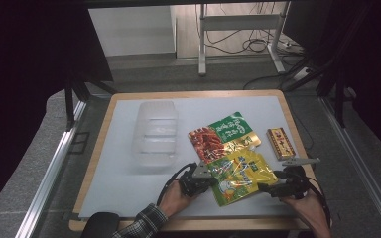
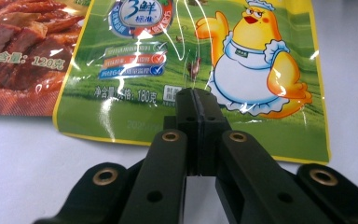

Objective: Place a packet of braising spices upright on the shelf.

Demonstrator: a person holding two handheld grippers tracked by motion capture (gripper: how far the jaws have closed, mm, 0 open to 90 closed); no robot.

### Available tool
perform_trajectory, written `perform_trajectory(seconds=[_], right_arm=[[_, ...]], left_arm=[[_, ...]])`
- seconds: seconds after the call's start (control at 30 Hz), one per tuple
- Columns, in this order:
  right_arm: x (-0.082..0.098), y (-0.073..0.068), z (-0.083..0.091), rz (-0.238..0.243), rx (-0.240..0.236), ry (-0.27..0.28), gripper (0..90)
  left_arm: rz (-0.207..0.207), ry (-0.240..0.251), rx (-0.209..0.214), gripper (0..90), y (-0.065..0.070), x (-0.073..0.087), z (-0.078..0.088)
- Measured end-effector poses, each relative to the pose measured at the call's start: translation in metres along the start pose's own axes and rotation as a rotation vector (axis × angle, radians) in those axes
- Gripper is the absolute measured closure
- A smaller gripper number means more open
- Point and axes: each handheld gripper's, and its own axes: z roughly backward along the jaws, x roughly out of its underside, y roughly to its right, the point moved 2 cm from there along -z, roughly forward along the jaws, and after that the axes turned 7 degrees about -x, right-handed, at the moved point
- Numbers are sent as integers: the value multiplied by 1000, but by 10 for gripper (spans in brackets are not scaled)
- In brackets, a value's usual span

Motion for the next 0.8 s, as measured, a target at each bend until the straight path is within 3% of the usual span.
perform_trajectory(seconds=[0.07, 0.2, 0.33, 0.8], right_arm=[[-3, 1, -3, -15, -9, -6, 39], [-7, 3, -6, -18, -15, -16, 105], [-12, 12, -13, -49, -69, -22, 205], [-26, 29, -20, -114, -172, -8, 427]], left_arm=[[-12, -7, -5, 900, 0, -1, 0], [9, -6, 9, 900, -1, 0, 0], [8, -4, 11, 900, -1, 0, 0], [6, 0, 17, 900, -2, 0, -1]])
